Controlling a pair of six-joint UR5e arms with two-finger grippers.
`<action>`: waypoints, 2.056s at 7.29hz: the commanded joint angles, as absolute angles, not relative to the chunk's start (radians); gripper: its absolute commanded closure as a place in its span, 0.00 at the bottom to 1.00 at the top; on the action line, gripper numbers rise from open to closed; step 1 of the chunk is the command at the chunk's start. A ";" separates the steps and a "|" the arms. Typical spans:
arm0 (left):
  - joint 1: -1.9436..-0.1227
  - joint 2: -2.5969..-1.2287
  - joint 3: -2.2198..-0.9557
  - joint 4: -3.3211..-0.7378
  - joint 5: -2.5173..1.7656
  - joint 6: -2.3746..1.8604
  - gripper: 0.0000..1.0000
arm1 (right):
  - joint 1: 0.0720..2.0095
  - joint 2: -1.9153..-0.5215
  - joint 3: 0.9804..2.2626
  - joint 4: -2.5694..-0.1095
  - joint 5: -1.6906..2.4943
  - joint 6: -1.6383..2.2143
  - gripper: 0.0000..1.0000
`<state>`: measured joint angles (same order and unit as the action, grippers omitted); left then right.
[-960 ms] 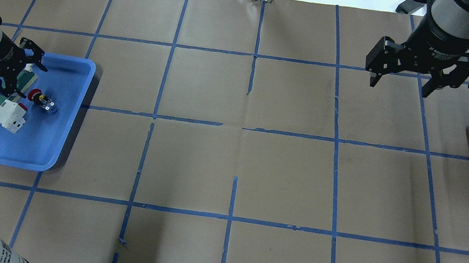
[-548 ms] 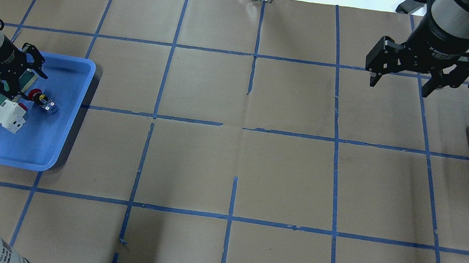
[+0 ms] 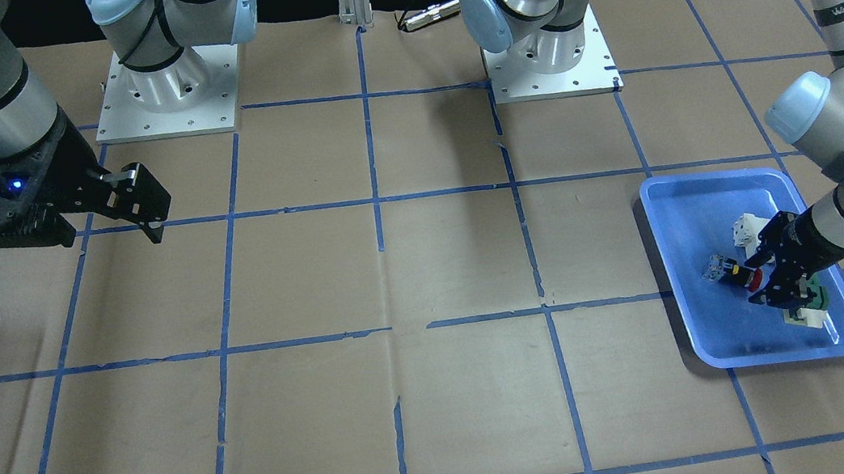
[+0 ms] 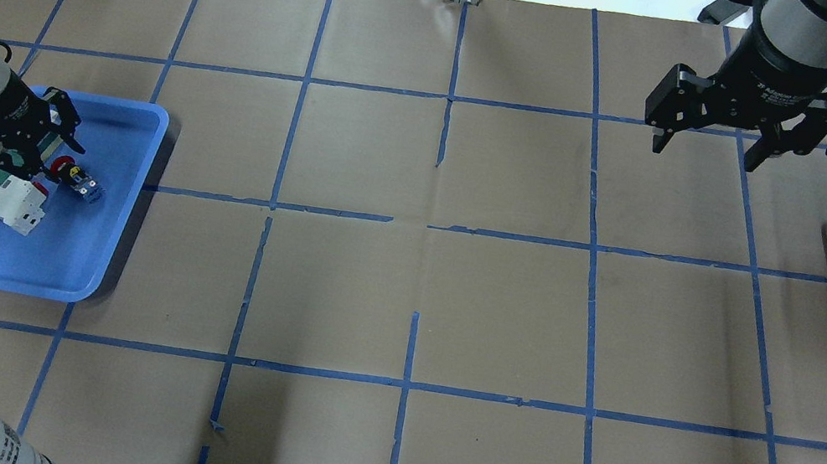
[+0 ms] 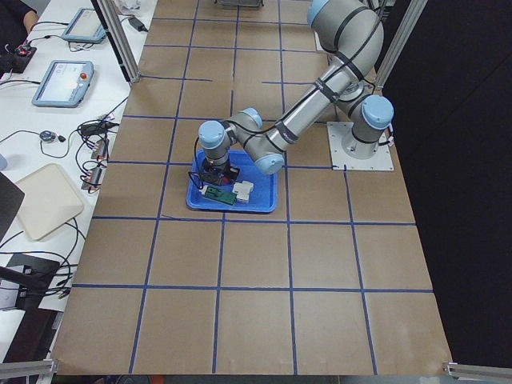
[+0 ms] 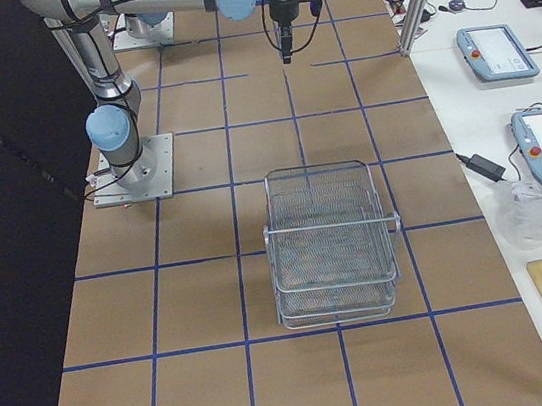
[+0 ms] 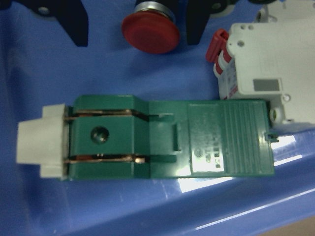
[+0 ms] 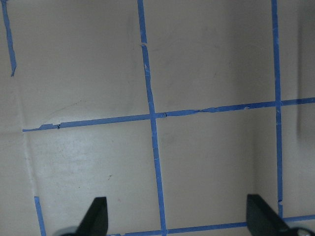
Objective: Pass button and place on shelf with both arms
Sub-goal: 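Close the left gripper on the red push button, then lift the red push button and carry it toward the table center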
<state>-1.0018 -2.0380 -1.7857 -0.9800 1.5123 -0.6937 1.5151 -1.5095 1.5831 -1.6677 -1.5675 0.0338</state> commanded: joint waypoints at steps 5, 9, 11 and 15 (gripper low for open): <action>-1.038 -1.961 -1.770 -1.078 1.421 -0.811 1.00 | 1.503 -1.517 1.575 -1.667 -1.568 0.019 0.00; -1.303 -1.827 -1.787 -1.169 1.122 -1.229 1.00 | 1.422 -1.535 1.566 -1.704 -1.563 -0.312 0.00; -1.412 -1.799 -1.789 -1.167 0.998 -1.406 1.00 | 1.329 -1.543 1.566 -1.703 -1.452 -0.492 0.00; -1.587 -1.784 -1.787 -1.119 0.844 -1.668 1.00 | 1.237 -1.562 1.577 -1.684 -1.199 -0.887 0.00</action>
<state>-1.5377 -1.7816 -1.7866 -1.1439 0.8898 -1.5928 1.2643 -1.5563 1.5750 -1.6972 -1.3411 -0.7242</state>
